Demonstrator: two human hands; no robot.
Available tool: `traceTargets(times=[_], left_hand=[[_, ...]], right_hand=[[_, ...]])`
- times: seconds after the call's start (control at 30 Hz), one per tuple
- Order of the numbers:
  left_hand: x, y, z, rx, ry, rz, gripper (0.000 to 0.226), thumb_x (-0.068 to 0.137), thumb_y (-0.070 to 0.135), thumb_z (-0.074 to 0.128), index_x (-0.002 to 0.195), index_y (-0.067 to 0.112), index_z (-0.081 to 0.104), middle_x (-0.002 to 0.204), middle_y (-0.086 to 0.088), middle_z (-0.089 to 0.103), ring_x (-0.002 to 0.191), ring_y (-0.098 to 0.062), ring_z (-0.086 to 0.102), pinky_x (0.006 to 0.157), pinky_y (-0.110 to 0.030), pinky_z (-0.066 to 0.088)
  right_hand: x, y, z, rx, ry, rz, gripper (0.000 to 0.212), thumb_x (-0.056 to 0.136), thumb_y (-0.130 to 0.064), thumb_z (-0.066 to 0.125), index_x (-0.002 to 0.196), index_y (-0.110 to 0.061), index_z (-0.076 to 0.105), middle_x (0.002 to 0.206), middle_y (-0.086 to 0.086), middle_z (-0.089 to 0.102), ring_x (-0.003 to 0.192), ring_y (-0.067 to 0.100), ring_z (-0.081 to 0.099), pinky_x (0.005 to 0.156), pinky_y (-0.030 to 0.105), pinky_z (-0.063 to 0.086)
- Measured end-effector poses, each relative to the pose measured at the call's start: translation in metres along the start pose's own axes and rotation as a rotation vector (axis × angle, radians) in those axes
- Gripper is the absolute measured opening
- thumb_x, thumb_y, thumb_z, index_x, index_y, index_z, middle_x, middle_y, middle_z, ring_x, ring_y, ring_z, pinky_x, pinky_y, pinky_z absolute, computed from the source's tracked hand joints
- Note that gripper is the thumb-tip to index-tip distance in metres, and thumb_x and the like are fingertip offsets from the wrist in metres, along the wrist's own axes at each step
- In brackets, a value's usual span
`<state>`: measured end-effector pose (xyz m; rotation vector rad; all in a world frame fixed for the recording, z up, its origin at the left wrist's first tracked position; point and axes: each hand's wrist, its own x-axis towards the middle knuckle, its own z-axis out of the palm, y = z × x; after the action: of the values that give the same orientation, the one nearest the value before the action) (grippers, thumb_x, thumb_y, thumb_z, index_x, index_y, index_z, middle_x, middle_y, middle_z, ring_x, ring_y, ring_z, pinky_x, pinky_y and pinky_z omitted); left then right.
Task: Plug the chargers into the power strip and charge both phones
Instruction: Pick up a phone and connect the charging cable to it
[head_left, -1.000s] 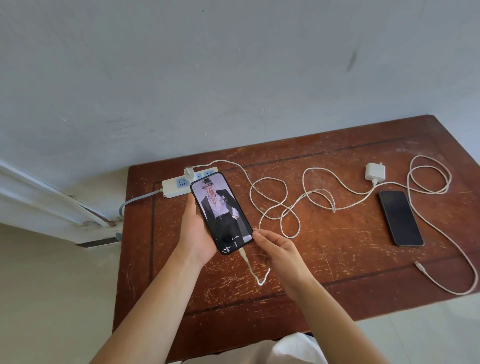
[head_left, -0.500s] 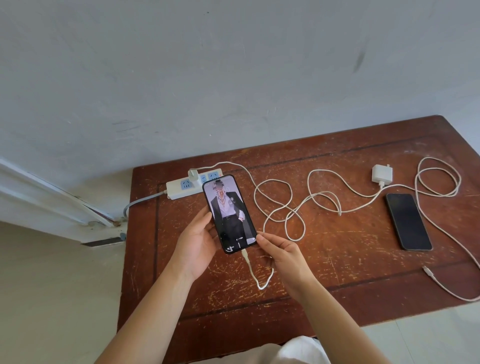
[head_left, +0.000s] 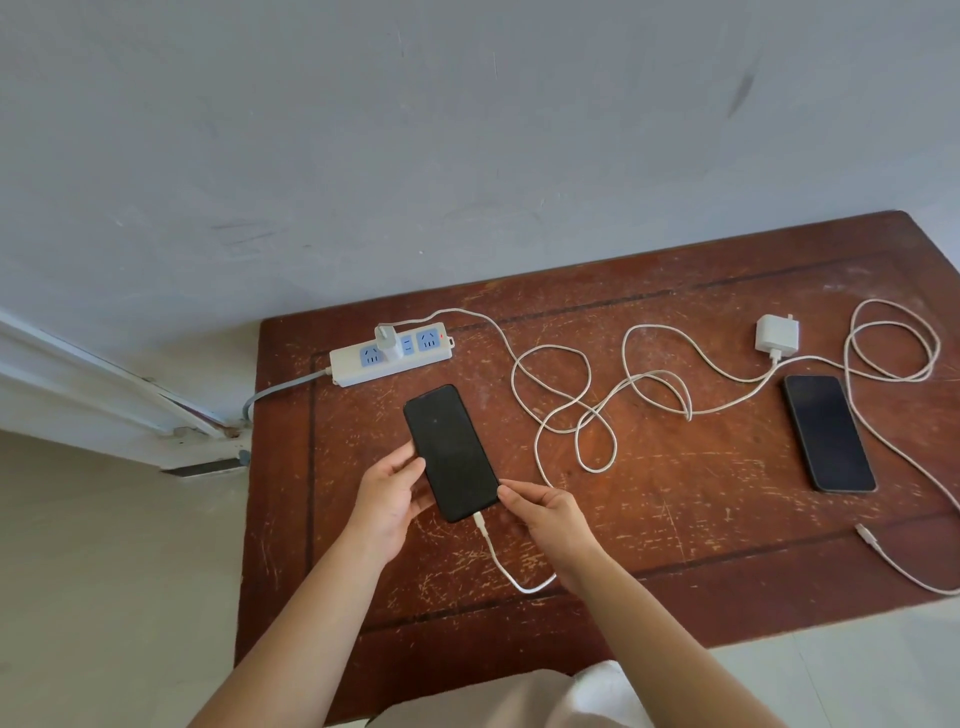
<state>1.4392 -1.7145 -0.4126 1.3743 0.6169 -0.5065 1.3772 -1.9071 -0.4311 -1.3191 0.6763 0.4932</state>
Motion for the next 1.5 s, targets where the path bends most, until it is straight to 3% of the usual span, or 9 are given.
traceTargets(times=[0.13, 0.37, 0.53, 0.67, 0.83, 1.0, 1.13, 1.3, 1.5], left_hand=[[0.015, -0.008, -0.009, 0.096, 0.103, -0.004, 0.031, 0.101, 0.008, 0.055, 0.128, 0.02, 0.066, 0.121, 0.004, 0.065, 0.097, -0.01, 0.065, 0.063, -0.026, 0.06], [0.04, -0.01, -0.02, 0.177, 0.185, -0.048, 0.035, 0.102, 0.003, 0.051, 0.134, 0.013, 0.059, 0.131, -0.008, 0.062, 0.098, -0.017, 0.065, 0.07, -0.033, 0.058], [0.047, -0.008, -0.025, 0.294, 0.127, -0.05, 0.042, 0.104, 0.006, 0.041, 0.142, 0.018, 0.054, 0.136, -0.004, 0.061, 0.113, -0.022, 0.064, 0.094, -0.043, 0.057], [0.048, -0.006, -0.028, 0.378, 0.057, -0.069, 0.043, 0.102, 0.007, 0.038, 0.142, 0.016, 0.054, 0.134, -0.002, 0.063, 0.113, -0.016, 0.062, 0.101, -0.042, 0.053], [0.045, -0.006, -0.03, 0.398, 0.091, -0.081, 0.047, 0.102, 0.01, 0.042, 0.149, 0.008, 0.039, 0.153, -0.01, 0.045, 0.136, -0.025, 0.045, 0.116, -0.047, 0.037], [0.025, -0.012, -0.033, 0.482, -0.042, -0.001, 0.044, 0.102, 0.009, 0.04, 0.145, 0.017, 0.047, 0.151, -0.004, 0.048, 0.117, -0.004, 0.054, 0.095, -0.024, 0.046], [0.019, -0.026, -0.045, 0.917, -0.092, 0.16, 0.056, 0.106, 0.02, 0.038, 0.158, 0.015, 0.016, 0.164, -0.008, 0.027, 0.148, -0.023, 0.027, 0.119, -0.04, 0.028], [0.008, -0.049, -0.054, 1.308, -0.025, 0.303, 0.061, 0.104, 0.049, 0.03, 0.159, 0.025, 0.014, 0.168, -0.009, 0.011, 0.154, -0.029, 0.006, 0.122, -0.054, 0.013], [0.006, -0.051, -0.058, 1.501, -0.088, 0.425, 0.064, 0.101, 0.059, 0.024, 0.158, 0.03, 0.017, 0.169, -0.01, 0.002, 0.154, -0.031, -0.002, 0.121, -0.059, 0.007]], right_hand=[[0.013, 0.015, 0.013, -0.095, 0.051, 0.035, 0.022, 0.097, -0.017, 0.067, 0.114, -0.024, 0.077, 0.076, -0.004, 0.075, 0.07, 0.008, 0.063, 0.067, 0.022, 0.055], [0.025, 0.022, 0.034, -0.279, -0.025, 0.056, 0.041, 0.096, -0.006, 0.056, 0.132, -0.021, 0.064, 0.086, -0.007, 0.07, 0.077, 0.014, 0.061, 0.066, 0.028, 0.051], [0.03, 0.021, 0.043, -0.317, -0.058, 0.065, 0.049, 0.094, 0.004, 0.05, 0.135, -0.021, 0.059, 0.101, -0.004, 0.072, 0.065, 0.009, 0.055, 0.058, 0.024, 0.046], [0.033, 0.021, 0.046, -0.343, -0.075, 0.076, 0.054, 0.093, 0.006, 0.048, 0.139, -0.021, 0.055, 0.106, -0.005, 0.066, 0.066, 0.007, 0.055, 0.056, 0.019, 0.045], [0.035, 0.026, 0.054, -0.519, -0.07, 0.028, 0.06, 0.094, 0.002, 0.043, 0.148, -0.024, 0.049, 0.127, 0.004, 0.057, 0.067, 0.004, 0.052, 0.055, 0.012, 0.041], [0.033, 0.025, 0.059, -0.681, -0.068, -0.047, 0.063, 0.094, -0.001, 0.042, 0.151, -0.027, 0.046, 0.129, 0.009, 0.055, 0.094, 0.018, 0.06, 0.078, 0.022, 0.046], [0.029, 0.024, 0.061, -0.836, -0.051, -0.099, 0.061, 0.096, -0.007, 0.044, 0.152, -0.029, 0.043, 0.127, 0.009, 0.054, 0.111, 0.023, 0.058, 0.09, 0.022, 0.044], [0.012, 0.034, 0.059, -0.916, 0.178, -0.182, 0.053, 0.1, -0.027, 0.05, 0.153, -0.023, 0.041, 0.143, 0.009, 0.048, 0.128, 0.026, 0.051, 0.107, 0.039, 0.046], [-0.015, 0.061, 0.039, -1.053, 0.511, -0.275, 0.055, 0.105, -0.043, 0.039, 0.156, -0.024, 0.033, 0.167, 0.011, 0.022, 0.154, 0.032, 0.012, 0.122, 0.05, 0.02]])
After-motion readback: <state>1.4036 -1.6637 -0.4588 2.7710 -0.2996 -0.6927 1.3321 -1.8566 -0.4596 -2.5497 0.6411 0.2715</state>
